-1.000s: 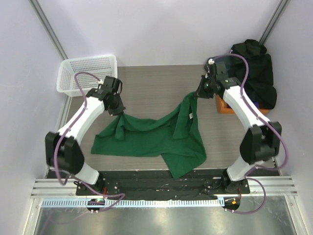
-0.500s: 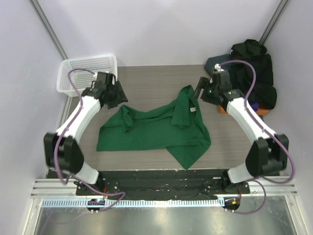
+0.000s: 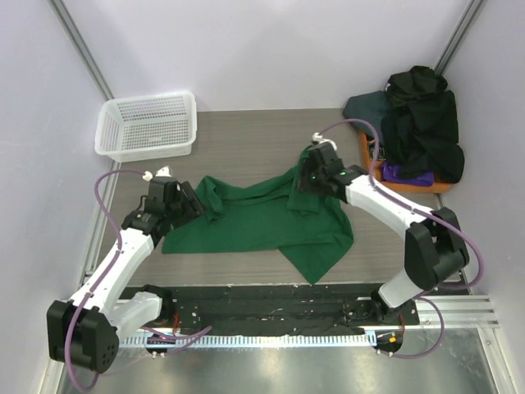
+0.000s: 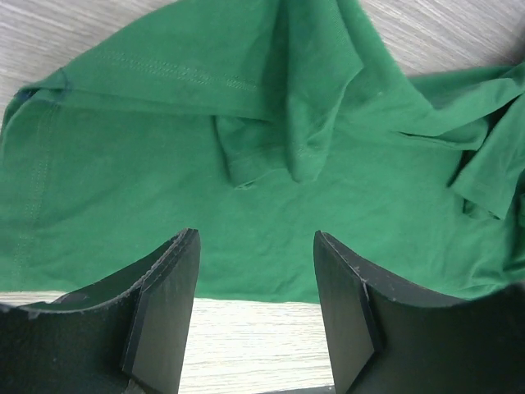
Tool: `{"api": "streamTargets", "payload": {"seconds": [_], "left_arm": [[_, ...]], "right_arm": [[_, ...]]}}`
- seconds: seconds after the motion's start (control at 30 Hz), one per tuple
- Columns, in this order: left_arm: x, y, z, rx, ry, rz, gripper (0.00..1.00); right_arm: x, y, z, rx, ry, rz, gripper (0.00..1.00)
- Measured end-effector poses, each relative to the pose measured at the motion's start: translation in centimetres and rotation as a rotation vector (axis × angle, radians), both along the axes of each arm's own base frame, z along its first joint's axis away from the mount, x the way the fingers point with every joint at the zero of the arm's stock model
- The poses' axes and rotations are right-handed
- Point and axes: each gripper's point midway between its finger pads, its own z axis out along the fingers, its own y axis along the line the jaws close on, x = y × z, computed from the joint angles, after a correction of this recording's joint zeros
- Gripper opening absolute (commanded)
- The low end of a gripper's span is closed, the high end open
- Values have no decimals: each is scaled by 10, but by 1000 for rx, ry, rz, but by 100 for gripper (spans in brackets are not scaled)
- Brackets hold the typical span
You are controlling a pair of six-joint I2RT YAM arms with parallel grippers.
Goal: Roll the t-shirts
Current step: Flatten out the T-shirt at the center of the board.
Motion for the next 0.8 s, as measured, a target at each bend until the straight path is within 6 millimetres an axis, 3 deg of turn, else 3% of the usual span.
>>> {"api": "streamTargets", "payload": {"seconds": [0.1, 0.23, 0.53, 0.8], "left_arm": [[-3, 2, -4, 1, -11, 6, 60], [1, 2, -3, -1, -33, 9, 60], [1, 4, -12, 8, -42, 18, 60], [0, 5, -11, 2, -68, 18, 60]], "right_arm": [[-7, 26, -10, -72, 5, 52, 51], [-6, 41, -24, -170, 13, 59, 51], [-4, 51, -67, -435, 54, 46, 51], [-9, 58, -78, -524, 59, 56, 49]]}}
